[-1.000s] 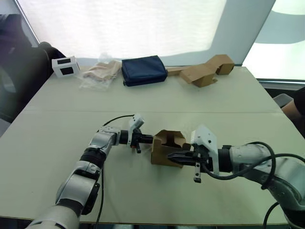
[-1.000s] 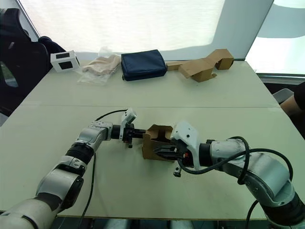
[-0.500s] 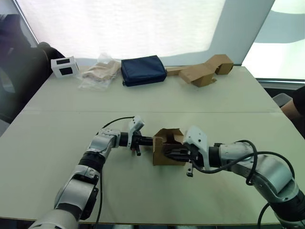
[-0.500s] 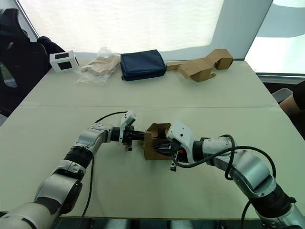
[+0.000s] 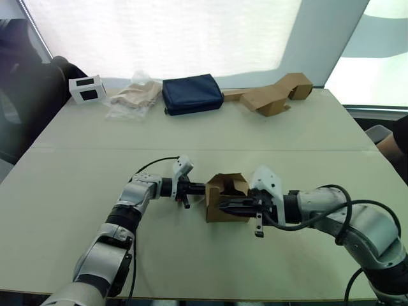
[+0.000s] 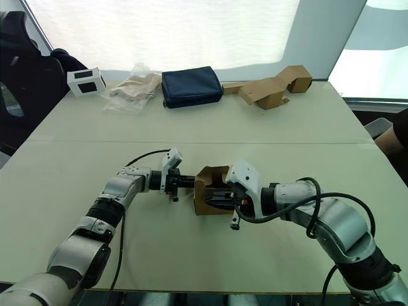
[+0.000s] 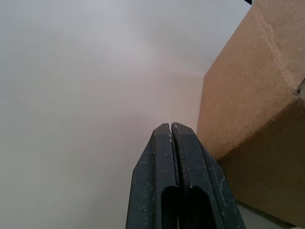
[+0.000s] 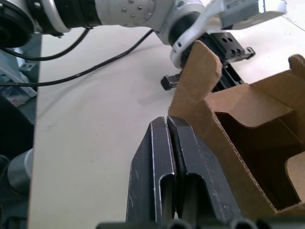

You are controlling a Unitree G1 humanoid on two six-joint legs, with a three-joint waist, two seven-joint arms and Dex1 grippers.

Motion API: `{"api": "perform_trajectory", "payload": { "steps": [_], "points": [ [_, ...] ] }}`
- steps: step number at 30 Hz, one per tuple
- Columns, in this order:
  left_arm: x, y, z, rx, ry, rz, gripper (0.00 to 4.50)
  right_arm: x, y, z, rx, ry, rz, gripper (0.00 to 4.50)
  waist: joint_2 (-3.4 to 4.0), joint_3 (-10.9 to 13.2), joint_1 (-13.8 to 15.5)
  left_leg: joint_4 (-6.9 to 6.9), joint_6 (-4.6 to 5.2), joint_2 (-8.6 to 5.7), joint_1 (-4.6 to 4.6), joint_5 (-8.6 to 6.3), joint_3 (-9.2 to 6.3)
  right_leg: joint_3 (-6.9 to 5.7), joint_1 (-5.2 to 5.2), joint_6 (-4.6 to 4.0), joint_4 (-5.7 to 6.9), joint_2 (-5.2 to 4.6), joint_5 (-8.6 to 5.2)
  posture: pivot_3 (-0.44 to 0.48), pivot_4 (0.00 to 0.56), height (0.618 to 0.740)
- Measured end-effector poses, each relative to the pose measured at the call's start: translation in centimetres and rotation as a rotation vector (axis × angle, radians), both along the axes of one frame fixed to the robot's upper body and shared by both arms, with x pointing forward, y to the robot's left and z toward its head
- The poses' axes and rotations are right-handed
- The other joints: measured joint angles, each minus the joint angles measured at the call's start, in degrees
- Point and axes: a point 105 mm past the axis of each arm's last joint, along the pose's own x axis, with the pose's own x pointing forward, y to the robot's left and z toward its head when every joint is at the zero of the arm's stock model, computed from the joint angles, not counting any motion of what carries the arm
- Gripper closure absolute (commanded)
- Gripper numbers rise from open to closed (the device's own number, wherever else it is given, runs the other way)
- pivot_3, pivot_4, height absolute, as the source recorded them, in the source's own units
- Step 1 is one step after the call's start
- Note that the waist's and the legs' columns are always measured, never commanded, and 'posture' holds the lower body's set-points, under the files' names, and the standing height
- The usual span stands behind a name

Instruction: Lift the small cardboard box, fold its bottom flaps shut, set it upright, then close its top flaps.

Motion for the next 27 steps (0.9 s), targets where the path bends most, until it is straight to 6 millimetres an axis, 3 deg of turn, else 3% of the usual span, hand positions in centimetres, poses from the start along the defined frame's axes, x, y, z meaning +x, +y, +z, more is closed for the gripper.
{"api": "perform_trajectory", "payload": {
  "steps": [9, 23, 27],
  "points": [
    [-0.2, -0.6, 0.7, -0.040, 0.012, -0.039, 4.48, 1.0, -0.5, 0.8, -0.024, -0.060, -0.042, 4.50, 0.00, 0.0, 0.0, 0.00, 0.00, 0.01, 0.01, 0.00, 0.00, 0.00, 0.00, 0.00, 0.01, 0.02, 0.00, 0.000, 0.150, 0.740],
    [-0.2, -0.6, 0.7, -0.040, 0.016, -0.040, 4.48, 1.9, 0.4, -1.3, -0.020, -0.022, -0.038, 4.50, 0.00, 0.0, 0.0, 0.00, 0.00, 0.00, 0.00, 0.00, 0.00, 0.00, 0.00, 0.00, 0.01, 0.01, 0.00, 0.000, 0.150, 0.740],
    [0.8, 0.8, 1.0, -0.031, -0.005, 0.046, 4.48, 2.1, 0.4, -1.7, -0.011, -0.012, -0.039, 4.50, 0.00, 0.0, -0.2, 0.00, 0.00, 0.02, 0.01, 0.00, 0.00, 0.00, -0.02, 0.00, 0.02, 0.02, 0.00, 0.000, 0.150, 0.740]
  ]
}}
